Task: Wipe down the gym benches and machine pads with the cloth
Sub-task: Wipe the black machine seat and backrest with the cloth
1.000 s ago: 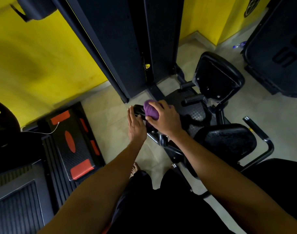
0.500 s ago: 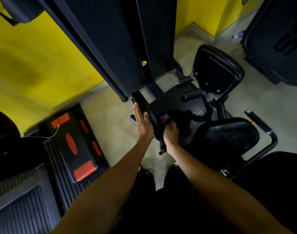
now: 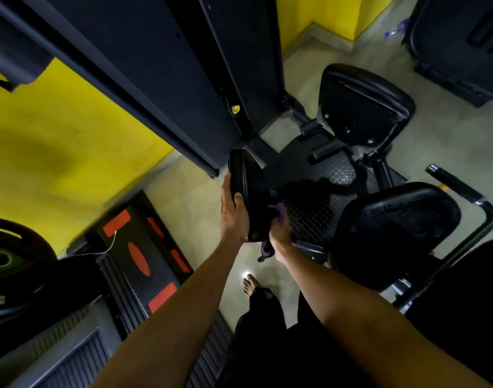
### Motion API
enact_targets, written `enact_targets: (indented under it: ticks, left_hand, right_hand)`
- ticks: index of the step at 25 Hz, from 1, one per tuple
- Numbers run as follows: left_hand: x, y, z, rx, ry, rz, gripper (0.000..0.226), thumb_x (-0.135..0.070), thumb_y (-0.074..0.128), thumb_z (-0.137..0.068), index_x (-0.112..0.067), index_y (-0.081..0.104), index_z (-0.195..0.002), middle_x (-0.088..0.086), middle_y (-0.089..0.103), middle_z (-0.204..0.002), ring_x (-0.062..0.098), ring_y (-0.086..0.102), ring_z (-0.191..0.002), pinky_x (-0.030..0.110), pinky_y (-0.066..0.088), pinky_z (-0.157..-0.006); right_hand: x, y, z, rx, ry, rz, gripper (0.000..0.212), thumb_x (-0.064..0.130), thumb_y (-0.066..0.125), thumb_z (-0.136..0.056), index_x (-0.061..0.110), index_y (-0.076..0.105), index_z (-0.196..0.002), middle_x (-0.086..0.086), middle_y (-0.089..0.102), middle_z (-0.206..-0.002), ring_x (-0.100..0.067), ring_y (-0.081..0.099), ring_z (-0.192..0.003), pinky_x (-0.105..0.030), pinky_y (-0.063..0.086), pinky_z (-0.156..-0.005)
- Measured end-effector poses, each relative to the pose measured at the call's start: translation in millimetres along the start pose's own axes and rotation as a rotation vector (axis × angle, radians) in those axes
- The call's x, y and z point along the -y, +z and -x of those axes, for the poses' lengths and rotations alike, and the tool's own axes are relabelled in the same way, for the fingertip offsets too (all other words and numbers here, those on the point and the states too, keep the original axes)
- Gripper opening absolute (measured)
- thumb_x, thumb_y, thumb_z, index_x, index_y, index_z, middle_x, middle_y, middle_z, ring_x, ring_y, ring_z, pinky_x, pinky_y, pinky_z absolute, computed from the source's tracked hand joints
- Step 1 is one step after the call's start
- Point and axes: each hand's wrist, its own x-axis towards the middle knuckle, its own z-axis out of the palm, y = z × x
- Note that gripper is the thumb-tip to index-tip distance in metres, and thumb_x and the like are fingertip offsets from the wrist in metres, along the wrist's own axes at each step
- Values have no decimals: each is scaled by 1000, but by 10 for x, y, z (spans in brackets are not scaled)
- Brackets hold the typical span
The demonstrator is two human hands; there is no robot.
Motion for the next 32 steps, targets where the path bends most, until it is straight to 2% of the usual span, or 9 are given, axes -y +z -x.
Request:
enact_targets:
  ticks: [3, 8, 11, 14, 16, 23, 28, 30, 32]
  left_hand:
    - [8, -2, -60, -4, 20, -106, 51, -21, 29, -110, -34, 22, -158, 2, 37, -158, 22, 41, -137, 25, 33, -103]
    - [48, 7, -152, -27, 90, -215, 48, -27, 28, -110, -34, 25, -158, 1, 41, -157, 26, 44, -139, 40, 39, -114]
    - [37, -30, -235, 13, 103, -224, 47, -29, 27, -110, -39, 27, -156, -4, 42, -157, 24, 44, -139, 29, 33, -113]
    - [19, -77, -285, 50, 114, -244, 46, -33, 27, -110, -44, 28, -155, -4, 45, -155, 23, 47, -136, 20, 32, -104]
    - [15, -86, -278, 47, 112, -249, 46, -33, 27, -110, -46, 27, -155, -3, 46, -154, 23, 49, -135, 21, 34, -104]
    - [19, -104, -258, 50, 147, -231, 46, -38, 24, -110, -45, 26, -155, 2, 49, -151, 26, 54, -130, 41, 51, -104]
    - [4, -89, -243, 48, 113, -287, 46, -40, 22, -110, -52, 19, -154, 4, 50, -150, 28, 56, -125, 36, 46, -103]
    - [10, -96, -253, 60, 129, -308, 47, -39, 21, -109, -53, 17, -154, 5, 53, -147, 26, 59, -119, 36, 50, -97]
    - [-2, -98, -256, 66, 115, -296, 48, -35, 24, -109, -53, 18, -154, 4, 54, -146, 25, 60, -119, 35, 50, -98]
  right_hand:
    - [-98, 162, -132, -59, 36, 71, 43, 38, 57, -93, 32, 53, -135, -5, 57, -135, -25, 56, -128, -43, 46, -110]
    - [172, 247, 561, 48, -145, 51, 68, 35, 56, -96, 27, 28, -158, 3, 27, -158, -7, 31, -142, -25, 33, -113]
    - [-42, 232, 206, 13, -123, 23, 76, 29, 51, -89, 22, 25, -160, -2, 28, -155, -7, 31, -138, -16, 30, -111]
    - [-25, 170, -418, -49, 16, -19, 64, 29, 53, -85, 23, 47, -148, -8, 53, -141, -22, 53, -130, -39, 44, -111]
    - [199, 171, -600, -48, -32, 11, 47, 29, 49, -85, 20, 59, -130, -5, 63, -126, -29, 62, -119, -38, 51, -98]
    - [214, 244, 338, 88, -391, 81, 57, 35, 60, -97, 38, 36, -149, 7, 29, -155, -6, 38, -139, -18, 40, -110]
    - [105, 93, -434, 85, -204, 111, 56, 21, 60, -93, 24, 48, -147, -9, 48, -140, -26, 55, -128, -52, 45, -110]
    - [518, 103, -544, 84, -209, 126, 59, 19, 59, -94, 30, 44, -150, -5, 39, -145, -25, 47, -136, -42, 38, -117]
    - [773, 154, -385, 141, -368, 145, 62, 41, 58, -95, 49, 31, -150, -1, 26, -158, -19, 32, -147, -34, 32, -119]
